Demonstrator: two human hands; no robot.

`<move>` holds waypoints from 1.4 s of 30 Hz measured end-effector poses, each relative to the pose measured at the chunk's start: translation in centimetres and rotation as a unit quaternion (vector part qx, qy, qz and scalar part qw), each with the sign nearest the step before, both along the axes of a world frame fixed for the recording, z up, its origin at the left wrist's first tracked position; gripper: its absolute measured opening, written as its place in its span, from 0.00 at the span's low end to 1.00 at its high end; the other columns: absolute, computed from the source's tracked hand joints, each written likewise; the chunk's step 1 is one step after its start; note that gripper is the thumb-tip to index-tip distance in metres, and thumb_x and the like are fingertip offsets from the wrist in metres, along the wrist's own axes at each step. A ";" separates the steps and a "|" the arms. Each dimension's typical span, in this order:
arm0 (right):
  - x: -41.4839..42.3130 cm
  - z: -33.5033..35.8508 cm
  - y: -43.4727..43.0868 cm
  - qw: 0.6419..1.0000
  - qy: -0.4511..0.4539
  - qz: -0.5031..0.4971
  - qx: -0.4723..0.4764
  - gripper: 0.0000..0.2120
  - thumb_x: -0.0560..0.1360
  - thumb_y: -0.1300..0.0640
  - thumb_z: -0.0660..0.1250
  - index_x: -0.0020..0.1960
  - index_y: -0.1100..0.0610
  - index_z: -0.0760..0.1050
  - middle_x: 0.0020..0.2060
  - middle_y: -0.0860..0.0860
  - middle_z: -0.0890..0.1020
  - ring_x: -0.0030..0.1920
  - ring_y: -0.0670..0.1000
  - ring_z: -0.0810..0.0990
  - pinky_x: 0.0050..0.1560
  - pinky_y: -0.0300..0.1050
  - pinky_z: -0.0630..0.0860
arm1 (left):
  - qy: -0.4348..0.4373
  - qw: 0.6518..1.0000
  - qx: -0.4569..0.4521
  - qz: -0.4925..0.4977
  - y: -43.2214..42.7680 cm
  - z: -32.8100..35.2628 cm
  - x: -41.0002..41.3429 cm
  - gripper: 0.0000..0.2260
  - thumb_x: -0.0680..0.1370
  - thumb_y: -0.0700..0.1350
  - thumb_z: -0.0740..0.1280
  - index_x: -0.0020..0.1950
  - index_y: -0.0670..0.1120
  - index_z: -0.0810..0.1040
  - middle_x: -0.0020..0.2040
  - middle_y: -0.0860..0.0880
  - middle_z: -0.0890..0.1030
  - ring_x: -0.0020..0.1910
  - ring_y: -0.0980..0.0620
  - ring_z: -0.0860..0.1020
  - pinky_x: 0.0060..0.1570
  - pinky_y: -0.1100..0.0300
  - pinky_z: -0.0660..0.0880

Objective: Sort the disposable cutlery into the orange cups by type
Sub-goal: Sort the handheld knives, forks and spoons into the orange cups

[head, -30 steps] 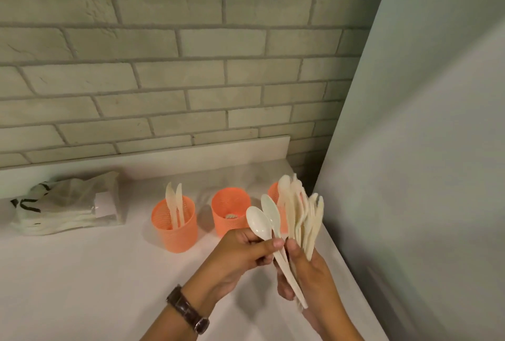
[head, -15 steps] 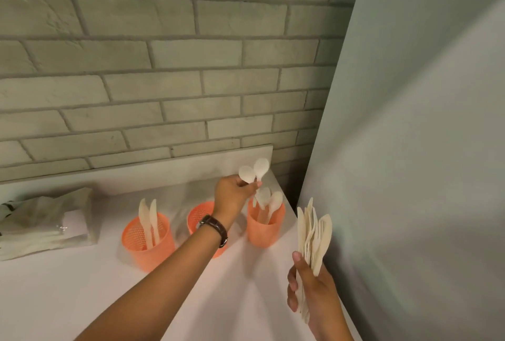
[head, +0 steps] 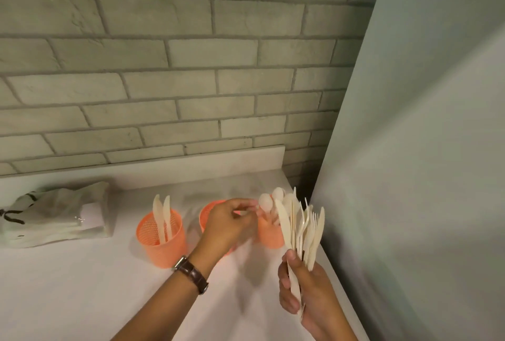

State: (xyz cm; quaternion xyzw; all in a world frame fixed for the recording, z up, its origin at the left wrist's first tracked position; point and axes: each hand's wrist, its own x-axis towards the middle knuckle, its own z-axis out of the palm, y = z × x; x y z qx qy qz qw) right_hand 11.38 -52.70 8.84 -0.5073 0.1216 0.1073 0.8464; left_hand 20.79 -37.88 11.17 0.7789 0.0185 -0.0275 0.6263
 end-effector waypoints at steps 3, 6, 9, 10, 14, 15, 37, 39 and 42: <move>0.1 -0.1 1.6 0.999 -0.007 0.031 -0.008 0.19 0.65 0.52 0.72 0.46 0.64 0.72 0.23 0.57 0.72 0.14 0.49 0.62 0.20 0.34 0.61 | 0.045 0.997 -0.043 -0.042 2.0 0.4 -4.1 0.04 0.74 0.43 0.70 0.43 0.47 0.84 0.29 0.58 0.80 0.28 0.63 0.73 0.32 0.71 0.70; -0.1 -0.1 3.7 0.998 -0.016 0.065 -0.014 0.15 0.64 0.53 0.72 0.41 0.64 0.75 0.23 0.58 0.72 0.14 0.49 0.62 0.20 0.33 0.61 | 0.115 0.987 -0.094 -0.066 3.9 -0.1 -7.1 0.05 0.74 0.45 0.69 0.43 0.48 0.85 0.27 0.57 0.76 0.28 0.60 0.69 0.35 0.67 0.70; -0.3 -0.3 6.0 0.993 -0.026 0.112 -0.030 0.14 0.62 0.51 0.78 0.36 0.61 0.80 0.23 0.59 0.73 0.14 0.48 0.62 0.20 0.33 0.60 | 0.152 0.978 -0.133 -0.058 5.5 -0.9 -9.1 0.07 0.75 0.45 0.68 0.46 0.46 0.85 0.28 0.52 0.71 0.29 0.56 0.66 0.36 0.65 0.68; -0.4 -0.3 6.7 0.990 -0.028 0.128 -0.042 0.13 0.62 0.52 0.79 0.36 0.61 0.81 0.23 0.60 0.73 0.14 0.48 0.63 0.20 0.33 0.60 | 0.149 0.978 -0.137 -0.045 5.9 -1.0 -9.6 0.08 0.74 0.47 0.68 0.46 0.45 0.85 0.28 0.50 0.70 0.30 0.54 0.66 0.37 0.64 0.67; -0.7 -0.5 9.1 0.977 -0.051 0.181 -0.098 0.15 0.55 0.53 0.76 0.40 0.57 0.83 0.24 0.62 0.76 0.13 0.50 0.65 0.18 0.33 0.61 | 0.114 0.984 -0.140 0.003 7.8 -1.3 -10.8 0.26 0.67 0.56 0.73 0.45 0.33 0.80 0.32 0.40 0.71 0.33 0.47 0.68 0.40 0.56 0.72; -0.8 -0.5 9.6 0.975 -0.054 0.185 -0.107 0.17 0.54 0.53 0.76 0.41 0.56 0.83 0.24 0.62 0.77 0.13 0.51 0.65 0.18 0.33 0.61 | 0.102 0.985 -0.135 0.017 8.3 -1.3 -10.9 0.22 0.68 0.54 0.74 0.42 0.33 0.80 0.31 0.40 0.74 0.32 0.47 0.70 0.42 0.53 0.75; 0.0 -0.3 10.5 0.987 -0.011 0.068 -0.144 0.11 0.76 0.59 0.64 0.41 0.67 0.71 0.26 0.62 0.79 0.15 0.54 0.69 0.18 0.38 0.65 | 0.013 0.956 -0.167 0.240 13.3 0.4 -8.9 0.11 0.74 0.35 0.67 0.32 0.41 0.83 0.28 0.47 0.77 0.28 0.53 0.74 0.38 0.61 0.75; 0.3 -0.5 9.9 0.988 0.004 0.061 -0.143 0.12 0.76 0.58 0.64 0.42 0.67 0.71 0.24 0.61 0.77 0.14 0.53 0.68 0.18 0.37 0.65 | -0.023 0.953 -0.132 0.272 15.1 1.1 -7.0 0.11 0.74 0.37 0.68 0.32 0.45 0.82 0.26 0.51 0.79 0.28 0.56 0.76 0.40 0.63 0.77; 0.4 -0.4 9.4 0.992 0.030 0.069 -0.101 0.14 0.75 0.55 0.65 0.43 0.67 0.72 0.22 0.60 0.74 0.14 0.52 0.65 0.19 0.36 0.63 | -0.051 0.958 -0.043 0.280 16.7 1.2 -3.9 0.08 0.74 0.39 0.69 0.36 0.46 0.82 0.26 0.52 0.81 0.30 0.58 0.79 0.42 0.61 0.77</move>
